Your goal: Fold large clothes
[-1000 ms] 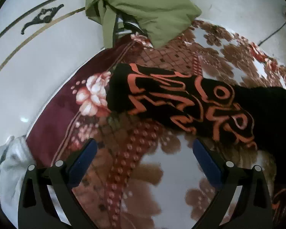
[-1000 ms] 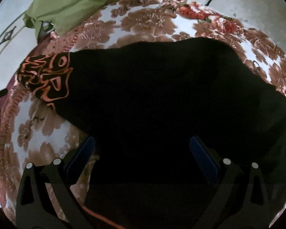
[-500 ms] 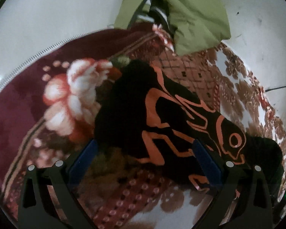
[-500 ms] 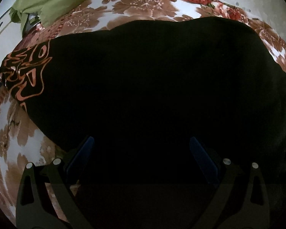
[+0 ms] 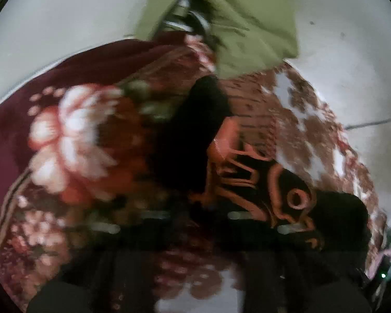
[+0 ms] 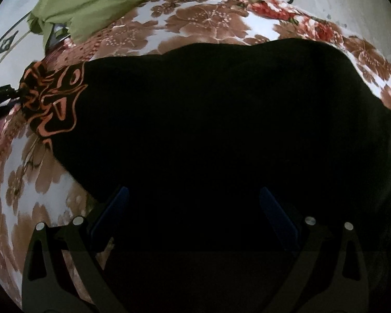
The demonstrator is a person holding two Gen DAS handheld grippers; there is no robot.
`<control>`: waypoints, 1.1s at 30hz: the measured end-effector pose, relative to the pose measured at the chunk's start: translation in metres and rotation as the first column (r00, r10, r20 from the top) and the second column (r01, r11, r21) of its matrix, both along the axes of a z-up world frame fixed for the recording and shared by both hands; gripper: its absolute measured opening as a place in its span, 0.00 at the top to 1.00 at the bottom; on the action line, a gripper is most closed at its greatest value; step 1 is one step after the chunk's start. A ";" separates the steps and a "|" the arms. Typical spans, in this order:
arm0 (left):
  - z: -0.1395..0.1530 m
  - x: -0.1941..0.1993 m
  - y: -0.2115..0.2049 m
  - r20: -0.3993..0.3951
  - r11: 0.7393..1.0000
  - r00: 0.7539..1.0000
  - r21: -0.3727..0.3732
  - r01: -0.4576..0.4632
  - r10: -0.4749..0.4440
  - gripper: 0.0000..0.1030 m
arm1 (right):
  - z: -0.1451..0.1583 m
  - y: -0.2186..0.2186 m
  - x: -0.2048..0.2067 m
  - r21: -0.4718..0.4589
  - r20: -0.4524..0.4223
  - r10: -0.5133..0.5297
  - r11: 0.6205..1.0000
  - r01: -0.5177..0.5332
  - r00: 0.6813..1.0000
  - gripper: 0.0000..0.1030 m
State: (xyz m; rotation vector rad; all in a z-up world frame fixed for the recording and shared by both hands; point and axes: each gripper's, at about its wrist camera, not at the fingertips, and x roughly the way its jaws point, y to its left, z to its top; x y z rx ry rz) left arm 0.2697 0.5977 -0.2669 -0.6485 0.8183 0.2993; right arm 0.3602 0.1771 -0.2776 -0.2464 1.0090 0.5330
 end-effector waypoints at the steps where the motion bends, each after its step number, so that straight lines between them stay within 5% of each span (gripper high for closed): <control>1: 0.004 0.001 -0.003 0.004 1.000 1.000 0.009 0.006 -0.006 0.91 | 0.003 -0.001 -0.003 0.004 0.001 0.003 1.000 -0.003 1.000 0.04; 7: 0.040 0.005 -0.028 0.056 0.998 0.997 0.041 0.053 -0.055 0.91 | 0.024 -0.001 -0.034 -0.017 0.047 0.055 0.998 -0.055 0.997 0.04; 19: 0.114 0.021 -0.105 0.150 0.977 0.967 0.085 0.195 -0.206 0.91 | -0.005 0.008 -0.041 -0.076 0.019 0.083 0.994 -0.082 0.996 0.05; 26: 0.167 0.044 -0.181 0.248 0.951 0.918 0.069 0.303 -0.310 0.91 | 0.006 -0.003 -0.046 -0.004 0.002 0.044 0.999 -0.044 0.999 0.04; 33: 0.199 0.075 -0.267 0.298 0.896 0.849 0.061 0.440 -0.437 0.91 | 0.021 -0.024 -0.058 0.007 0.025 0.021 1.000 -0.021 0.999 0.04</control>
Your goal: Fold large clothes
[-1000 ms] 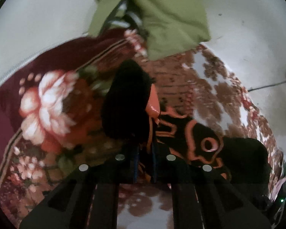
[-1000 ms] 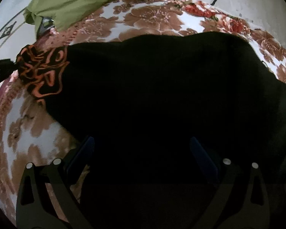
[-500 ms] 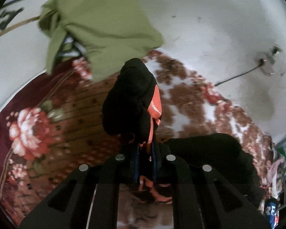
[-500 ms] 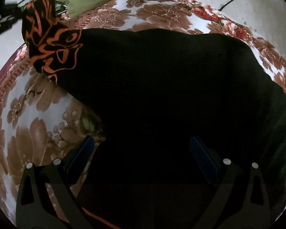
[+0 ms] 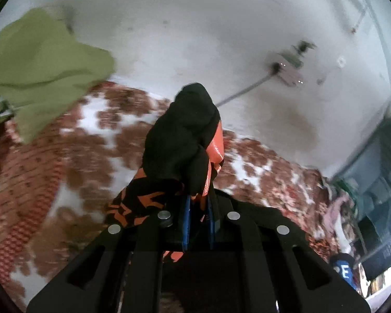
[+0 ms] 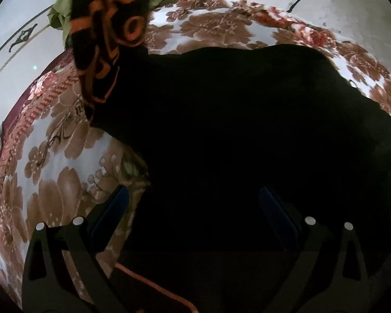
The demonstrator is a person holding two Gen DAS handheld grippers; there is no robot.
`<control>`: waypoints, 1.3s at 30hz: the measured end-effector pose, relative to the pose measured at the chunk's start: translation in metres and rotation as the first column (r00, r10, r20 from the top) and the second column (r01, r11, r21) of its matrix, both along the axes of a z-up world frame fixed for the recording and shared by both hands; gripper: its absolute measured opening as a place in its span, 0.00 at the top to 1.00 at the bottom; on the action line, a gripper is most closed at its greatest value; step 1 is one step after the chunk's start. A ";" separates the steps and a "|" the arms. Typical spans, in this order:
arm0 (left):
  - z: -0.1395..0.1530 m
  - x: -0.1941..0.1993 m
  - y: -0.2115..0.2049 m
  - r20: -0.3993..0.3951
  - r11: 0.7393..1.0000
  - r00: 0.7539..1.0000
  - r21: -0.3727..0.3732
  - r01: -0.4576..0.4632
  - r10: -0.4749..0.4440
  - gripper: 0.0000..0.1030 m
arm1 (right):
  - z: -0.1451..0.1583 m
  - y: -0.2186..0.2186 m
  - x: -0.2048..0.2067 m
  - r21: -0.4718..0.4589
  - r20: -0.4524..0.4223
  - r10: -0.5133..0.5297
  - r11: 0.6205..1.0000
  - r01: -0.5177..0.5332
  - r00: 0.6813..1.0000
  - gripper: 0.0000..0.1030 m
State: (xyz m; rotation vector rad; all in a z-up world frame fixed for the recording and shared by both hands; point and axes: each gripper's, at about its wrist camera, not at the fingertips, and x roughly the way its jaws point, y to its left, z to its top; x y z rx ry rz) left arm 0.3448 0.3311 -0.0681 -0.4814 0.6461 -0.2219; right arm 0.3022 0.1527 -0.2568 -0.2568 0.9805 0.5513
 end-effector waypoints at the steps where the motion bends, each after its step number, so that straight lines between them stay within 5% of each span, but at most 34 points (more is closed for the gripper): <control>1: 0.002 0.005 -0.015 0.003 1.000 1.000 -0.004 0.025 -0.025 0.91 | 0.000 -0.005 -0.001 -0.002 0.007 -0.004 1.000 0.004 1.000 0.04; 12: 0.018 0.046 -0.149 0.011 0.969 0.969 0.002 0.248 -0.248 0.91 | -0.028 -0.002 -0.001 -0.028 -0.009 0.003 1.000 -0.003 1.000 0.04; 21: 0.002 0.066 -0.265 -0.044 0.900 0.899 -0.022 0.436 -0.436 0.91 | -0.038 0.000 -0.010 -0.060 0.008 -0.018 0.998 0.018 1.000 0.05; 29: -0.066 0.054 -0.363 -0.182 0.847 0.841 0.061 0.528 -0.510 0.91 | -0.040 -0.002 -0.014 -0.051 0.013 -0.019 0.998 0.020 1.000 0.05; 33: -0.112 0.054 -0.398 -0.273 0.829 0.832 0.166 0.535 -0.482 0.91 | -0.040 -0.004 -0.017 -0.058 0.020 -0.012 0.998 0.013 1.000 0.05; 39: -0.166 0.055 -0.431 -0.397 0.822 0.815 0.213 0.528 -0.421 0.91 | -0.043 -0.002 -0.022 -0.072 0.027 0.004 0.997 -0.002 1.000 0.05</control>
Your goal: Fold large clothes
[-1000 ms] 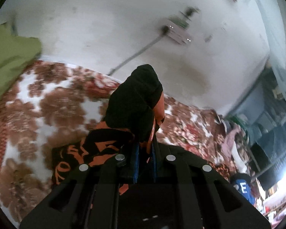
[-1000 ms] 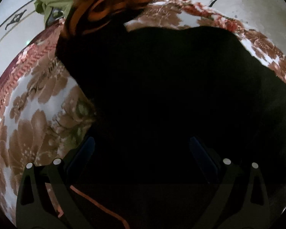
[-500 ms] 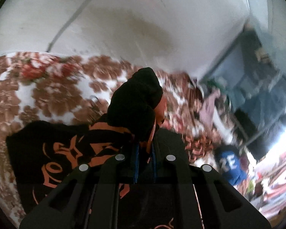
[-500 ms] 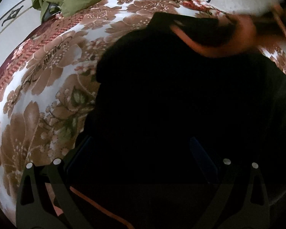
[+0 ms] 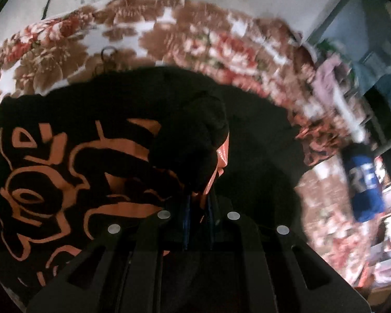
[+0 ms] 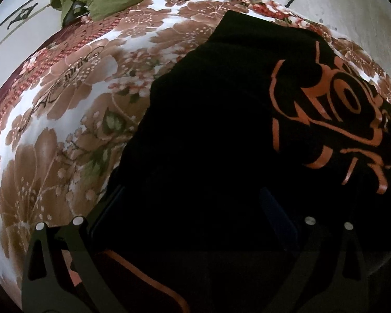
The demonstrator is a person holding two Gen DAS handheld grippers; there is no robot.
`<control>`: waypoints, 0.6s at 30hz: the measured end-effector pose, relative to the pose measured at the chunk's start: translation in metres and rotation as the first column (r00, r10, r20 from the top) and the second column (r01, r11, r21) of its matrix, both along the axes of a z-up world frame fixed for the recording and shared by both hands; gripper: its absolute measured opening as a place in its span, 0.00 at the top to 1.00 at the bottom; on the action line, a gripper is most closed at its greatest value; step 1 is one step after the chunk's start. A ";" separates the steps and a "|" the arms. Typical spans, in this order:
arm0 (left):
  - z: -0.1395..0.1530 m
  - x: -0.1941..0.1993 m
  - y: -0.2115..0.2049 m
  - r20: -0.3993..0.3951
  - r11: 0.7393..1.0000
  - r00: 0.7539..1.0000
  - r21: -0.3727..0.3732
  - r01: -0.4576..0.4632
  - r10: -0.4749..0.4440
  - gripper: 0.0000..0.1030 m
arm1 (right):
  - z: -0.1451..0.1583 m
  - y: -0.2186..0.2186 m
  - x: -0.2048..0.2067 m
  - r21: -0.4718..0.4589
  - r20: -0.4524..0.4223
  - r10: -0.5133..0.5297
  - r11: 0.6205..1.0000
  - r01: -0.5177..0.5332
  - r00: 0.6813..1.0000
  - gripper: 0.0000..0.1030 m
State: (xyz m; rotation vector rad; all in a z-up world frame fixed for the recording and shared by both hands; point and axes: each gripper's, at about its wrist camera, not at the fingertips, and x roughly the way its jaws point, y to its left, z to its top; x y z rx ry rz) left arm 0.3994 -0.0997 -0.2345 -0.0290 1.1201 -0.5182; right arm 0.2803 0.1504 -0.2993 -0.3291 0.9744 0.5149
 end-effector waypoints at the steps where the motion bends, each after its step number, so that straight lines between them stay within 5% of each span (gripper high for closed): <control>1: -0.008 0.000 -0.006 0.003 0.999 1.000 0.033 -0.001 0.001 0.91 | 0.000 -0.001 -0.001 0.002 0.001 -0.002 1.000 0.002 1.000 0.05; 5: -0.023 -0.009 -0.028 0.051 0.986 0.998 0.164 0.035 -0.044 0.89 | 0.002 -0.003 -0.003 0.010 -0.001 0.002 1.000 -0.002 1.000 0.05; 7: -0.030 -0.014 -0.039 0.069 0.975 0.995 0.211 0.062 -0.079 0.79 | 0.002 -0.005 -0.005 0.015 -0.003 0.005 1.000 -0.005 1.000 0.05; 9: -0.033 -0.018 -0.045 0.068 0.973 0.993 0.215 0.083 -0.099 0.56 | 0.002 -0.007 -0.006 0.019 -0.005 0.008 1.000 -0.008 1.000 0.05; 12: -0.034 -0.025 -0.057 0.065 0.967 0.989 0.228 0.112 -0.129 0.35 | 0.002 -0.011 -0.009 0.016 -0.001 0.011 1.000 -0.011 1.000 0.05; 18: -0.005 -0.041 -0.065 0.120 0.958 0.983 0.267 0.102 -0.138 0.20 | 0.016 -0.021 -0.015 0.009 0.024 0.006 1.000 -0.006 1.000 0.05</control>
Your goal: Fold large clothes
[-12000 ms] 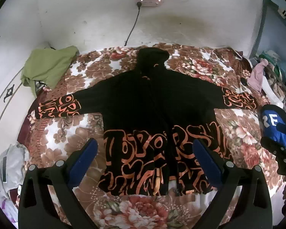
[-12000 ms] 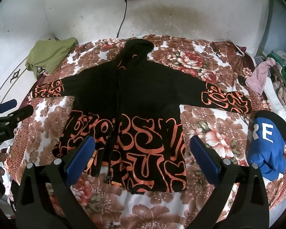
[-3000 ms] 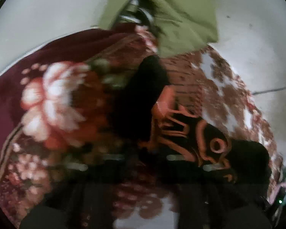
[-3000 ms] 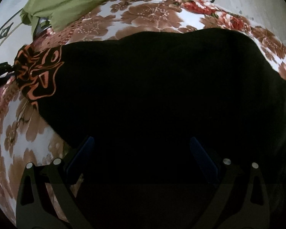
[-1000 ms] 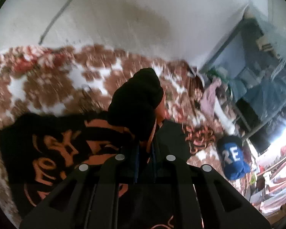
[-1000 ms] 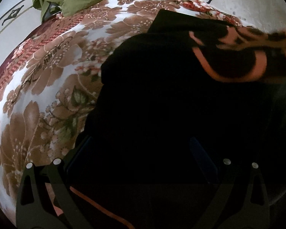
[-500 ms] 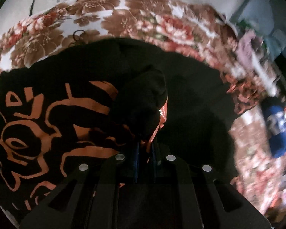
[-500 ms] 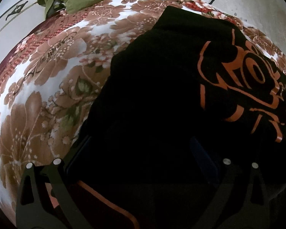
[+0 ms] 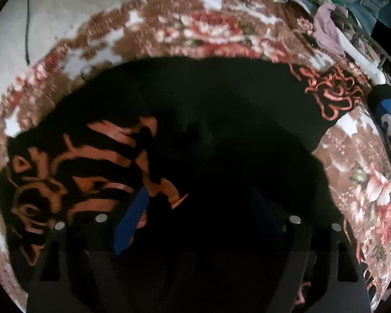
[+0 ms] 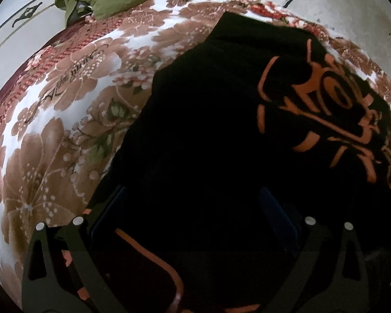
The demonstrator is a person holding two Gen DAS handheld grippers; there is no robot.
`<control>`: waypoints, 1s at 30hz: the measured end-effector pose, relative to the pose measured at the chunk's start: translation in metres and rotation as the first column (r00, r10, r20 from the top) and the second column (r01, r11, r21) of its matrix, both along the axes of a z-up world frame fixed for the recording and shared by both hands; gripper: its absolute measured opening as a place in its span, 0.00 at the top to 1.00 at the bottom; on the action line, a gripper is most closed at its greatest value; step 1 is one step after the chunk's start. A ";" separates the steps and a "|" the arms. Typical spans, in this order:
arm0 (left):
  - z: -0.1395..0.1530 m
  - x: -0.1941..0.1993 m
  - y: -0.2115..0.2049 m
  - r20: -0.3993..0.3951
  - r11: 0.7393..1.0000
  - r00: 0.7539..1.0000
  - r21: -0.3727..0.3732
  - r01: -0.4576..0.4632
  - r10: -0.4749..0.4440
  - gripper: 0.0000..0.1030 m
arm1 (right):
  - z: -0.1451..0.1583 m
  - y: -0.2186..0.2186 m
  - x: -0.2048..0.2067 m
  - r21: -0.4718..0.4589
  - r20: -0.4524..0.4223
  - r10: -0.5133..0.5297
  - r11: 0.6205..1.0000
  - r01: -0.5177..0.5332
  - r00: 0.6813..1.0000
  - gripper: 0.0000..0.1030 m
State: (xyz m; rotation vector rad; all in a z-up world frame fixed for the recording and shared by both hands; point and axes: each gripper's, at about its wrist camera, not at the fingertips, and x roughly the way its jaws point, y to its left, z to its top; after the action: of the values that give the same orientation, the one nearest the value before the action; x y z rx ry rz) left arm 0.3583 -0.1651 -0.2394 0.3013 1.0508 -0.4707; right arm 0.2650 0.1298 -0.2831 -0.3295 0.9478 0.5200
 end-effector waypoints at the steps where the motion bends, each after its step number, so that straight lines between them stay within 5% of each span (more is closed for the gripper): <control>1: 0.012 -0.004 0.001 0.021 1.000 1.000 0.004 -0.001 0.001 0.20 | 0.005 -0.002 0.000 -0.001 0.004 0.002 1.000 -0.002 1.000 0.05; 6: 0.085 -0.007 0.021 0.080 0.998 0.996 -0.034 0.047 -0.044 0.19 | 0.043 -0.024 0.015 -0.032 0.103 -0.007 0.999 0.010 0.995 0.05; 11: 0.184 0.017 0.074 0.140 0.992 0.990 -0.126 -0.002 0.020 0.11 | 0.057 -0.045 0.040 -0.086 0.147 0.005 0.996 0.008 0.989 0.05; 15: 0.216 0.032 0.115 0.222 0.995 0.973 -0.082 -0.049 0.066 0.08 | 0.057 -0.071 0.060 -0.097 0.131 0.002 0.995 0.011 0.991 0.05; 20: 0.188 0.057 0.165 0.241 0.989 0.961 0.020 -0.145 0.136 0.07 | 0.064 -0.128 0.096 -0.029 0.077 -0.085 0.996 0.087 0.993 0.04; 30: 0.030 0.066 0.217 0.050 0.952 0.951 0.024 -0.305 0.304 0.06 | 0.037 -0.216 0.145 0.014 0.000 -0.203 0.979 0.203 0.979 0.05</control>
State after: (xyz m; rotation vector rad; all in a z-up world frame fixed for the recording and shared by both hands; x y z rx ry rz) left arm 0.4238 0.0518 -0.2091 0.1722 1.0388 -0.1680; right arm 0.4098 -0.0864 -0.2461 -0.2174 0.9635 0.3391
